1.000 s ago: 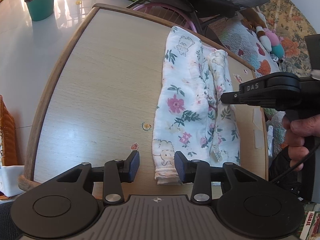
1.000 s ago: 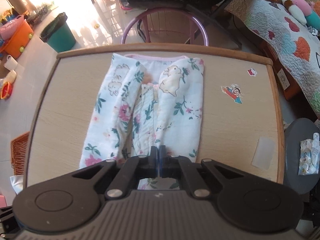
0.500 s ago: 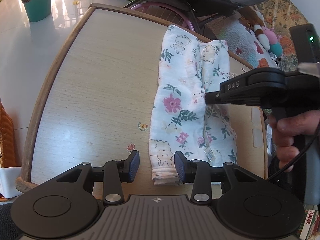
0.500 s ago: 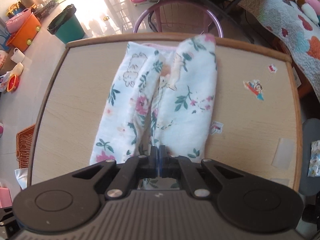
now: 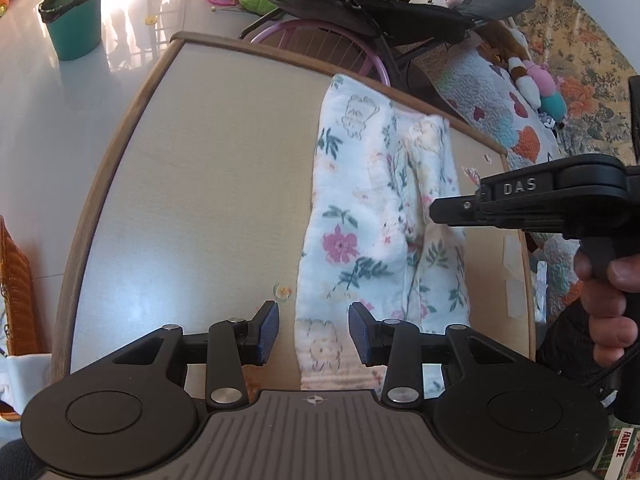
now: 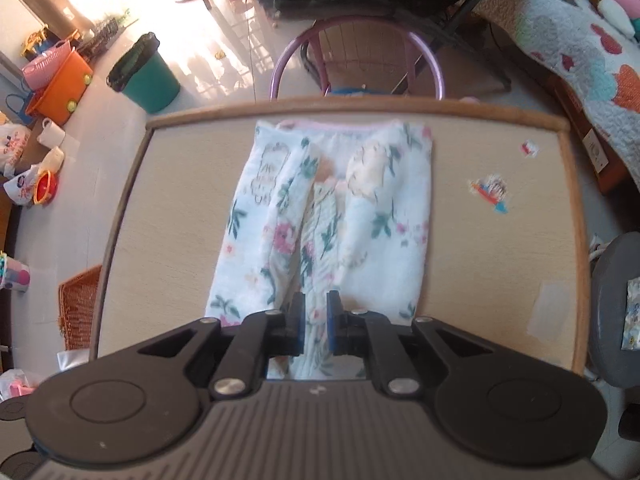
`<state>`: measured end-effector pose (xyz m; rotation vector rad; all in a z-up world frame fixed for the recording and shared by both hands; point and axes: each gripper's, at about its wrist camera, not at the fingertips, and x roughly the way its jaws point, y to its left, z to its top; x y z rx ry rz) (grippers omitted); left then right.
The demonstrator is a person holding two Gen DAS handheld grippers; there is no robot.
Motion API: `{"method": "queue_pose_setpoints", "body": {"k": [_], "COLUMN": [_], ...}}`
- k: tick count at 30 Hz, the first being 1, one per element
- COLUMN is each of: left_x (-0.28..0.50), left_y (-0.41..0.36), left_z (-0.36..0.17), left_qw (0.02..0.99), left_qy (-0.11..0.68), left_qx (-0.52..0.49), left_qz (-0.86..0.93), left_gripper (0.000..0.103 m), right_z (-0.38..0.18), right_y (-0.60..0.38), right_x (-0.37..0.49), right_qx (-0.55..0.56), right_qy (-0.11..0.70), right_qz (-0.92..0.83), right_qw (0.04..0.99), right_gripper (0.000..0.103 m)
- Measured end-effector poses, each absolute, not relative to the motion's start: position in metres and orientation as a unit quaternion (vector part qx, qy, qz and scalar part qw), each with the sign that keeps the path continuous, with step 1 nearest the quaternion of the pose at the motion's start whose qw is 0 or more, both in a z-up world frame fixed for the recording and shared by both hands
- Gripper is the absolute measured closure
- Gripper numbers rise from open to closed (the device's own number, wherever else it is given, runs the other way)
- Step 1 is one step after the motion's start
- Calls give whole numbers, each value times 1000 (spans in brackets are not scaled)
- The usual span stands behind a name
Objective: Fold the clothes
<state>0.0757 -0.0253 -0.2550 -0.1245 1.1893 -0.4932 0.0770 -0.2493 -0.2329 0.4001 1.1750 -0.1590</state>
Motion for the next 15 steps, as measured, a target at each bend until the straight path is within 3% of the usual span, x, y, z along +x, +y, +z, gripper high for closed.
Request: {"method": "queue_pose_setpoints", "body": {"k": [15], "left_x": [106], "left_y": [-74], "left_z": [-241], "left_qw": [808], "left_qy": [542], "left_qx": [-13], "left_qz": [-233], "left_gripper": [62], "right_z": [-254], "right_y": [-259], "right_x": [125], "right_qx": [151], "right_qy": [553], "right_qz": [-125], "right_qw": [810], "right_gripper": [84]}}
